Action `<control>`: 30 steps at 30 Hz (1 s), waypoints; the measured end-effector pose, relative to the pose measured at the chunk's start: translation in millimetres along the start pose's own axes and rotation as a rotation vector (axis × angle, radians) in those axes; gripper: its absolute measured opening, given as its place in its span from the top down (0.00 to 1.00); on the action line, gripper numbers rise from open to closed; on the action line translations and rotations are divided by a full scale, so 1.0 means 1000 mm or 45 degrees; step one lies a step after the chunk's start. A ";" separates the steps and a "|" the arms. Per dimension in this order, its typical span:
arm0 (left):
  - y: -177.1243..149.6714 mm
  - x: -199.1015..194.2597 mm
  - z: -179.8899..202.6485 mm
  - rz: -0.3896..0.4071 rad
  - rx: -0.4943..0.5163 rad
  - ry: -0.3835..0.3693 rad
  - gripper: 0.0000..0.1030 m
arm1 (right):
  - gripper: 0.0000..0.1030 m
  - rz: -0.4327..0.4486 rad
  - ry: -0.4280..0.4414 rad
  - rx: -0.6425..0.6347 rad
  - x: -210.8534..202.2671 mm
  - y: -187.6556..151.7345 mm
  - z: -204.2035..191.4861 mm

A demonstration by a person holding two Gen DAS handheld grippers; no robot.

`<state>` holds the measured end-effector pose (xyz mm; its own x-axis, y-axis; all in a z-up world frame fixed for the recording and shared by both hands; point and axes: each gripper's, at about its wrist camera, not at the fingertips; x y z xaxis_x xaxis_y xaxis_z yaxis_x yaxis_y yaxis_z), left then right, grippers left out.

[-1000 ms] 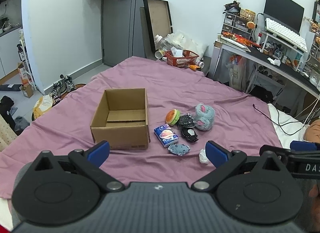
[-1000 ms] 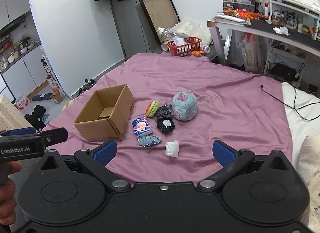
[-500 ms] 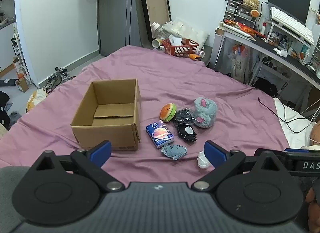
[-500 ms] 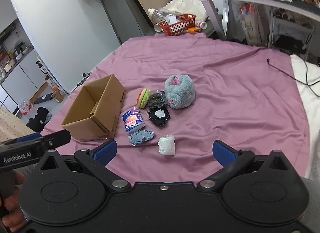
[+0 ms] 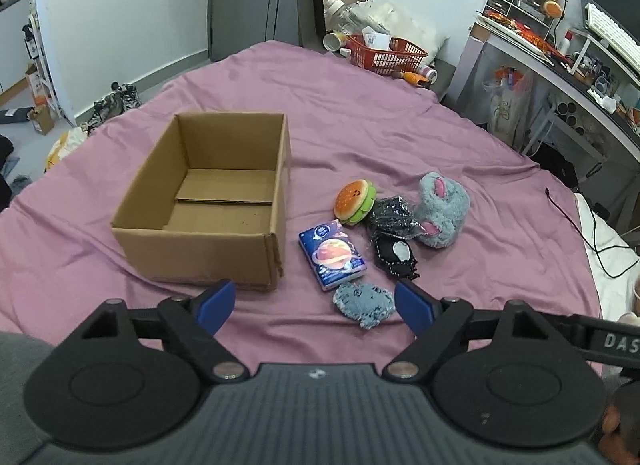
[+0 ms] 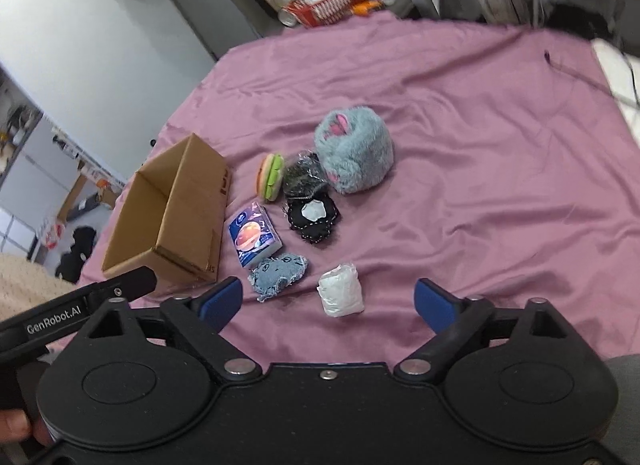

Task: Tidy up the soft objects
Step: 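Grasp the white wrapped bundle with the right tool while the left grasps the blue knit sock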

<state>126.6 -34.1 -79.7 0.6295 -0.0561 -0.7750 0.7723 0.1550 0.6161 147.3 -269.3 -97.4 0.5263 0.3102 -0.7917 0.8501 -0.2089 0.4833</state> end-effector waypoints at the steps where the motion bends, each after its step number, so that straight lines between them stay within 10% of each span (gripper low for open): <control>1: 0.001 0.005 0.000 -0.006 -0.007 -0.007 0.19 | 0.16 -0.016 -0.001 0.022 0.007 0.000 0.001; 30: -0.009 0.148 0.013 -0.319 -0.093 -0.120 0.36 | 0.38 -0.330 0.008 0.459 0.114 0.005 0.040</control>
<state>214.0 -56.3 -197.6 0.4276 -0.1924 -0.8832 0.8987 0.1955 0.3925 210.5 -272.1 -200.2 0.2974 0.4008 -0.8666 0.8949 -0.4332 0.1068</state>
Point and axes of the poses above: each gripper's, at about its wrist camera, not at the fingertips, and x roughly the way its jaws point, z to its right, y to its top, and after that the axes turned 1 degree about z, right-handed
